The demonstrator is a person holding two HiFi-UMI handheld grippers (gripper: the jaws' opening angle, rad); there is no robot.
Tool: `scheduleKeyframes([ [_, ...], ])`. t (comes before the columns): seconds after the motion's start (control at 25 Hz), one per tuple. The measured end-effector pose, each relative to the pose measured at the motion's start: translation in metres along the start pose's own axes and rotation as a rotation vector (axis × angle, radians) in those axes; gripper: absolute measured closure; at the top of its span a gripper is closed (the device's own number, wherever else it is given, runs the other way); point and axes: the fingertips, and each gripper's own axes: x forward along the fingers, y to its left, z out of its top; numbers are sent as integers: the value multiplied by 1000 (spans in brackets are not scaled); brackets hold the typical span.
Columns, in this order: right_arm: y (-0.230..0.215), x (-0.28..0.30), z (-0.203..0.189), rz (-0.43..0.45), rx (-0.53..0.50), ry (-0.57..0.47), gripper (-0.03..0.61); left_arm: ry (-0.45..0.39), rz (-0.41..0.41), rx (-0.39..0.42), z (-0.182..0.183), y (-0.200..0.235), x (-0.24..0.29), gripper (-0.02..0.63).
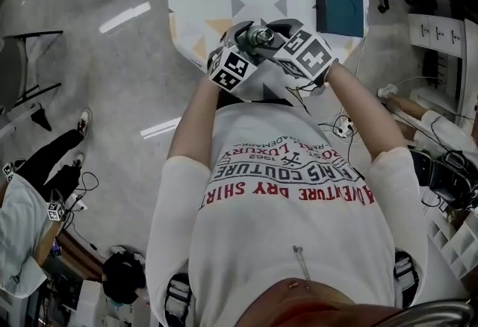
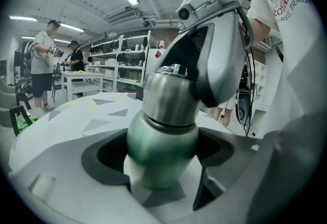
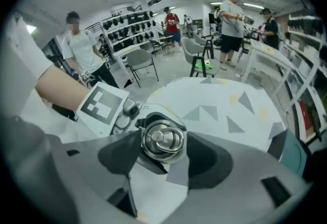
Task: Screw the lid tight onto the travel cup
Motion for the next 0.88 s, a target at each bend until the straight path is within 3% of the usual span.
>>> scheduleKeyframes([
  [0.08, 2, -7, 1, 13, -124, 14, 290, -1, -2, -1, 0, 0, 0, 222],
  [0.36, 21, -8, -4, 103, -671, 147, 290, 4, -14, -10, -4, -2, 2, 219],
  [0.56, 28, 6, -11, 153, -899, 231, 291, 9, -17, -18, -5, -3, 1, 218],
  [0.72, 21, 8, -12, 160, -961, 265, 328, 13, -16, -24, -4, -1, 2, 218],
  [0.88, 19, 8, -9, 106, -844, 243, 328, 18, -19, -25, -4, -1, 3, 218],
])
